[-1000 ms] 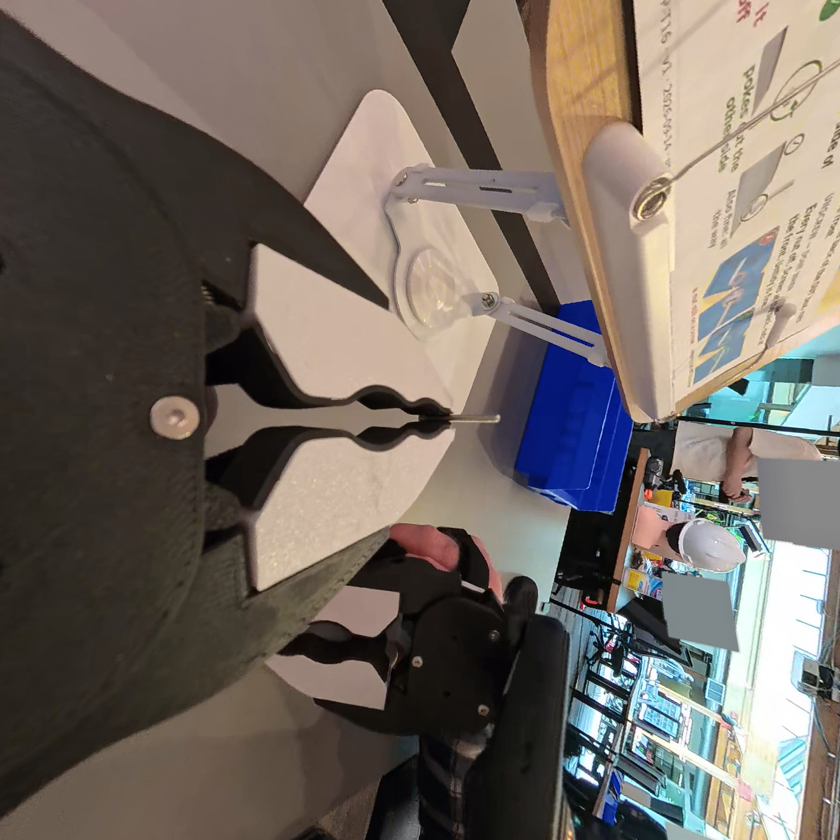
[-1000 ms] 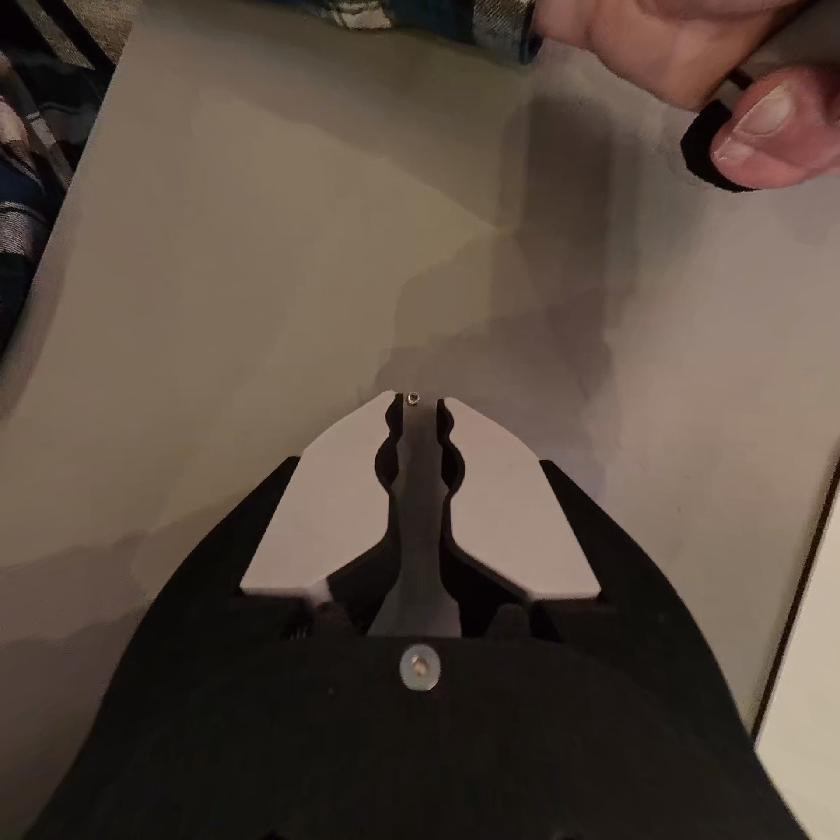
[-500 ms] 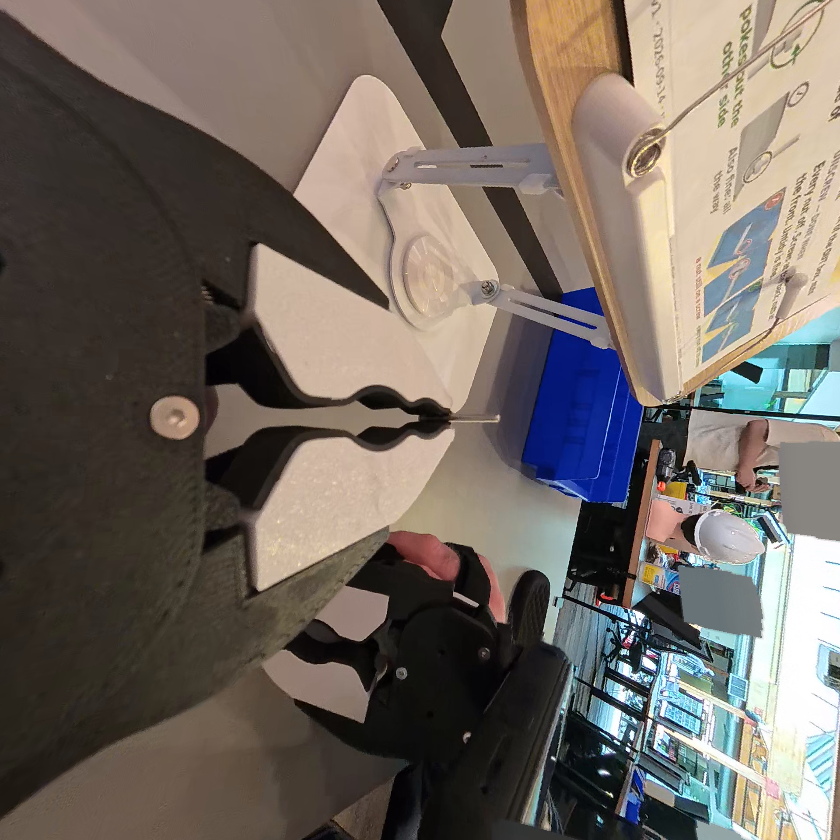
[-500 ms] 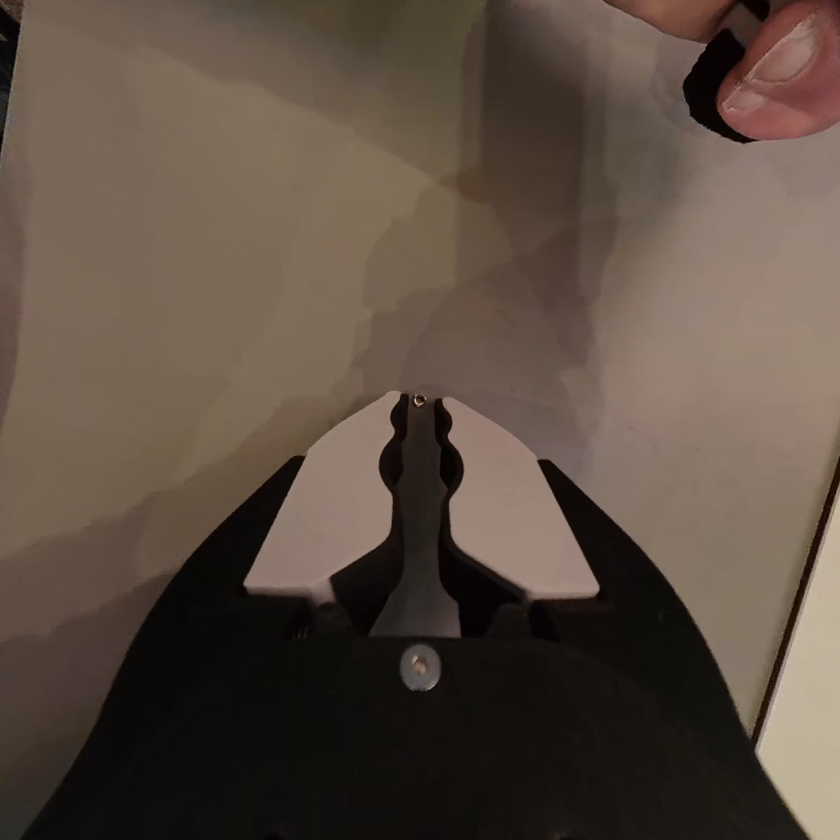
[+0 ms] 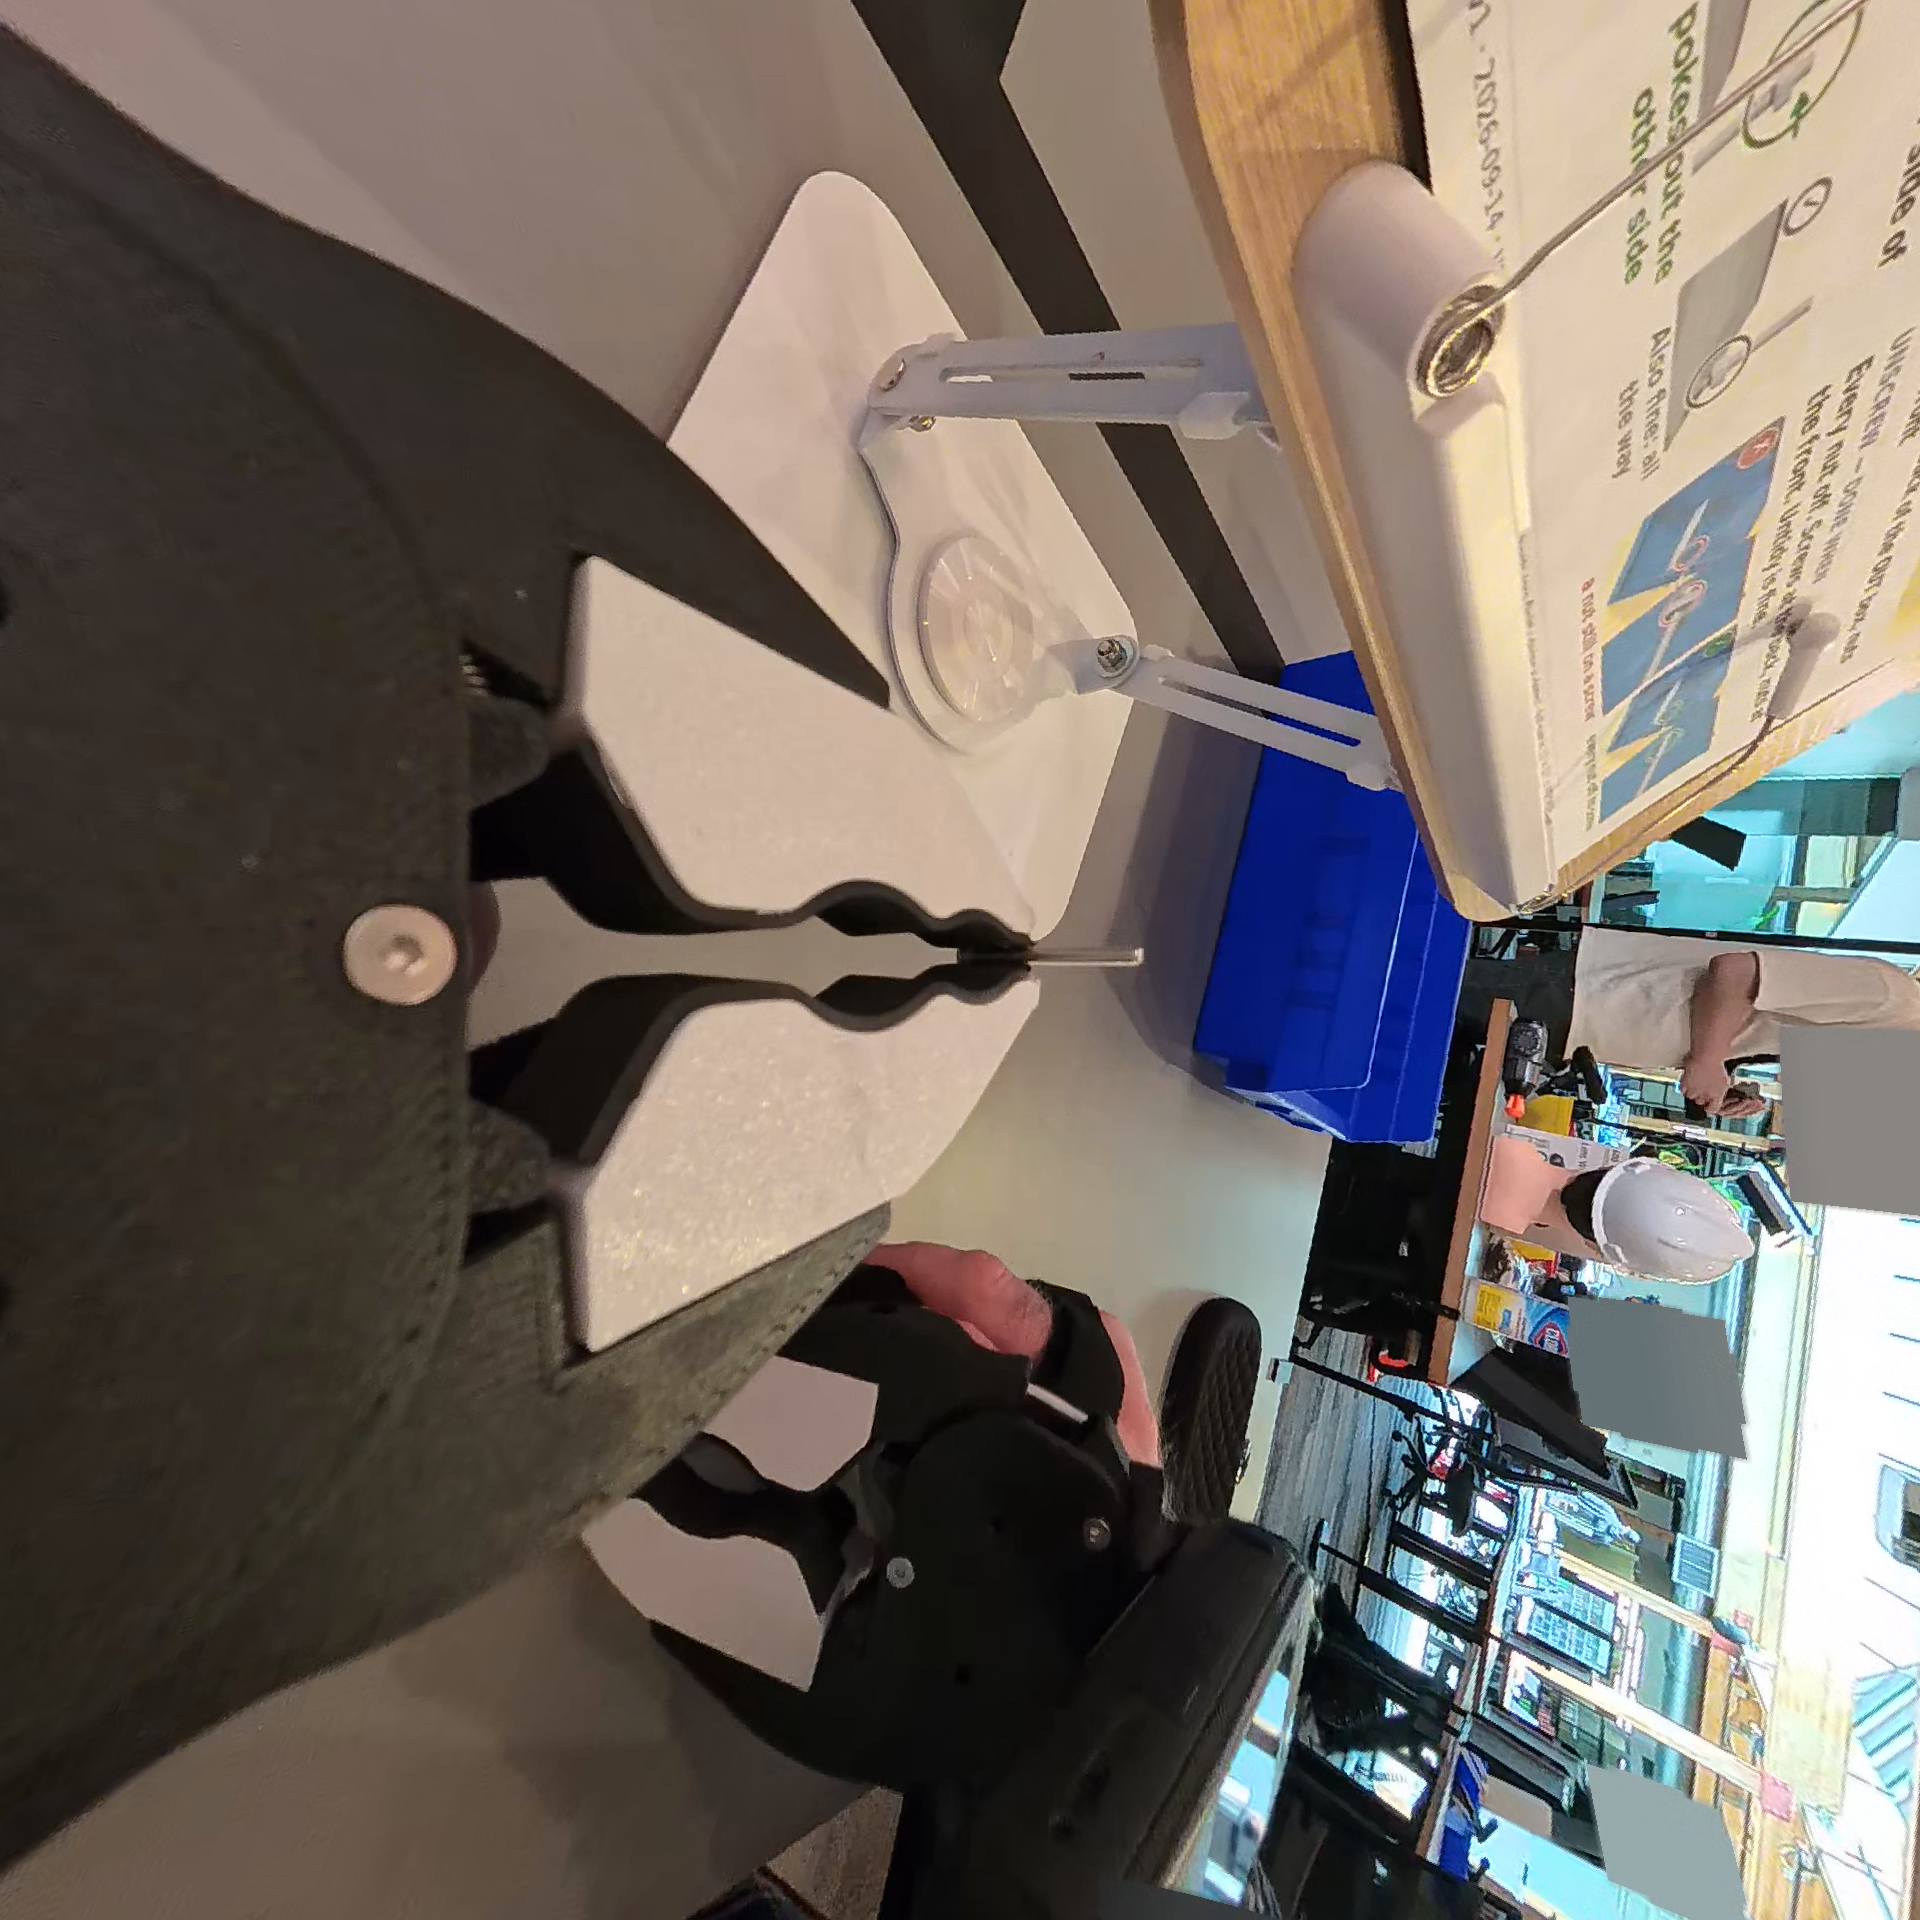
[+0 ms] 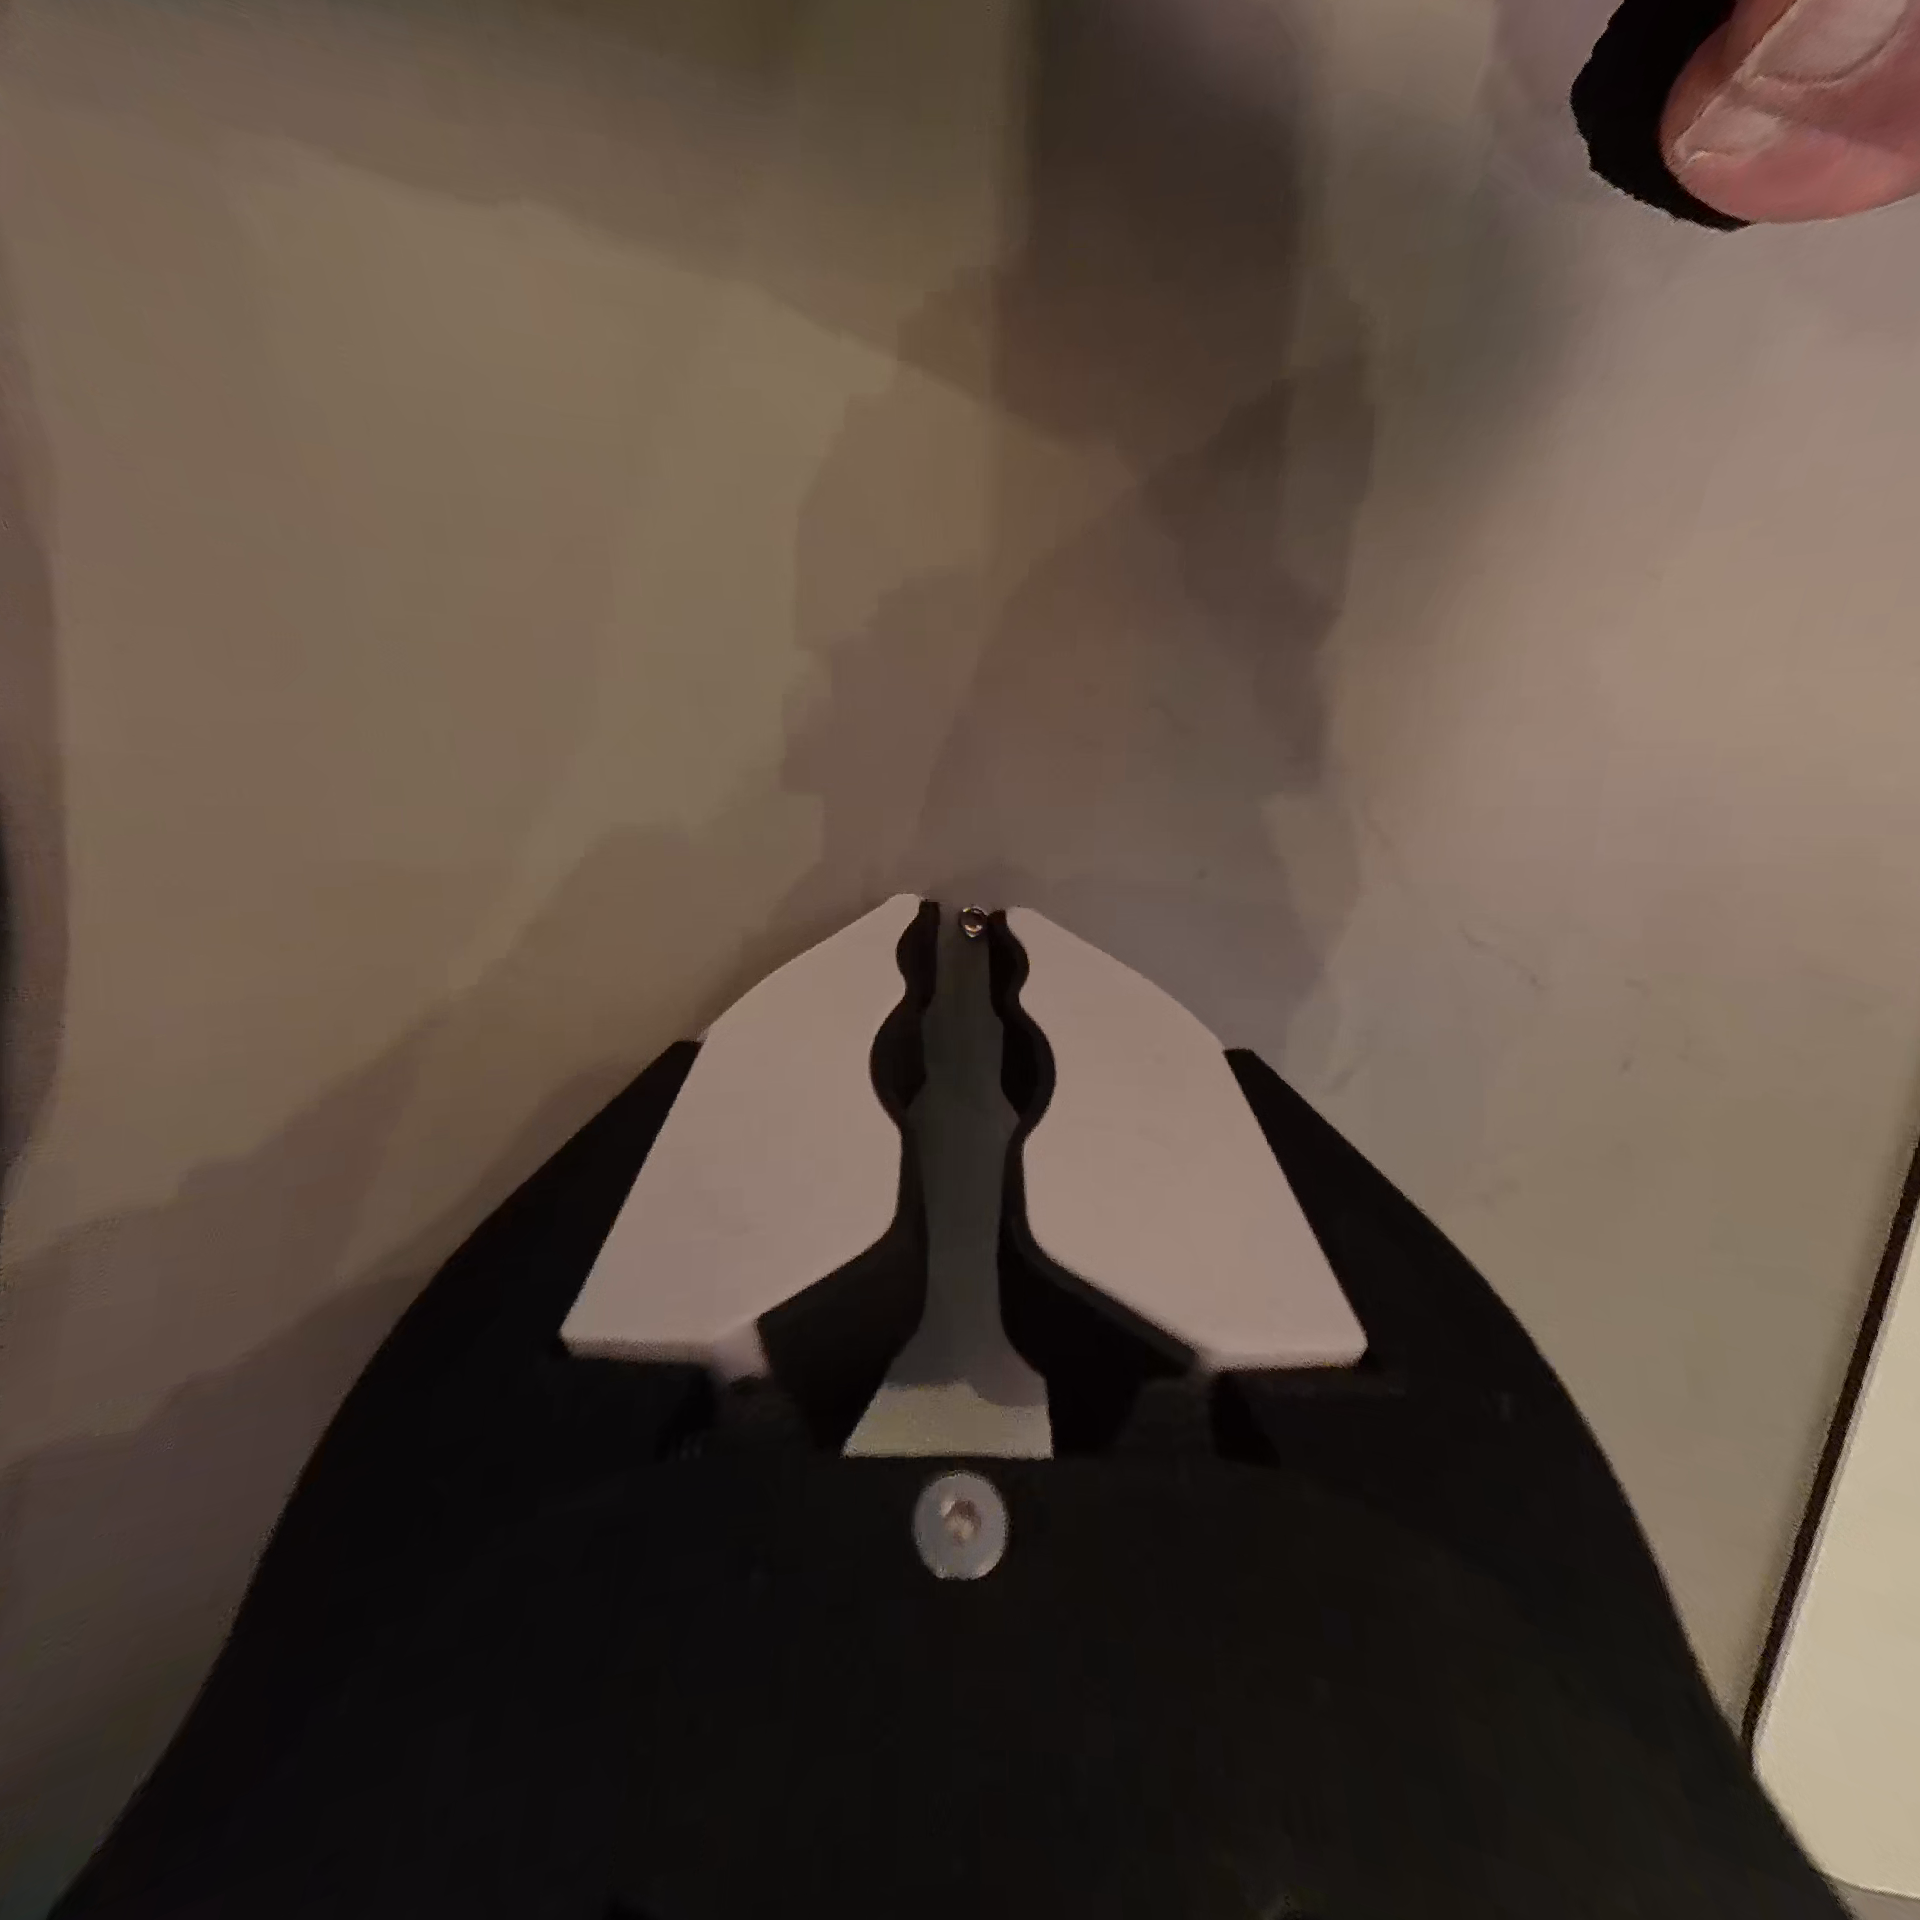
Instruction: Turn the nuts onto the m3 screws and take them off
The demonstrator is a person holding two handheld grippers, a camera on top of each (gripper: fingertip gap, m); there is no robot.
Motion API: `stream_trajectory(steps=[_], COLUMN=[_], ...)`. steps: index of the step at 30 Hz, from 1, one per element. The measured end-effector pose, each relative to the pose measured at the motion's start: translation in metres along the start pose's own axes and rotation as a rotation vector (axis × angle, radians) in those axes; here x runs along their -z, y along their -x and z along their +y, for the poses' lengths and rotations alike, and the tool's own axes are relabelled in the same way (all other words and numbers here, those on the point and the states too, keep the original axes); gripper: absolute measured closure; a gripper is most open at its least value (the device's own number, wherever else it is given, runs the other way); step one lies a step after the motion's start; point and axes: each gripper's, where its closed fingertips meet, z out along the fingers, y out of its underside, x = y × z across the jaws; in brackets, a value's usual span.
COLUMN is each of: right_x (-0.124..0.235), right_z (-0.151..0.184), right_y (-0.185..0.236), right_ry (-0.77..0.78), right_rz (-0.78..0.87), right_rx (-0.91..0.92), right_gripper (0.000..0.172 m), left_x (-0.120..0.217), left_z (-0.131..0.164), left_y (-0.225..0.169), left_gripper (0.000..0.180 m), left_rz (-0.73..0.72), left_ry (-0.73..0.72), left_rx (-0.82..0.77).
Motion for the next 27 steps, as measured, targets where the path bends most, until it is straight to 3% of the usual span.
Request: stream_trajectory(steps=[20, 27], right_x=[0.0, 0.026], right_z=[-0.002, -0.009], right_y=[0.0, -0.008], right_ry=[-0.033, -0.108], right_rz=[-0.004, -0.007], right_rx=[-0.024, -0.04], right_gripper=[0.167, 0.167], left_x=[-0.001, -0.005], left_z=[0.0, 0.004], left_y=[-0.002, -0.007], left_gripper=[0.179, 0.179], left_rz=[0.012, 0.034], left_ry=[-0.002, 0.009], left_rx=[0.001, 0.003])
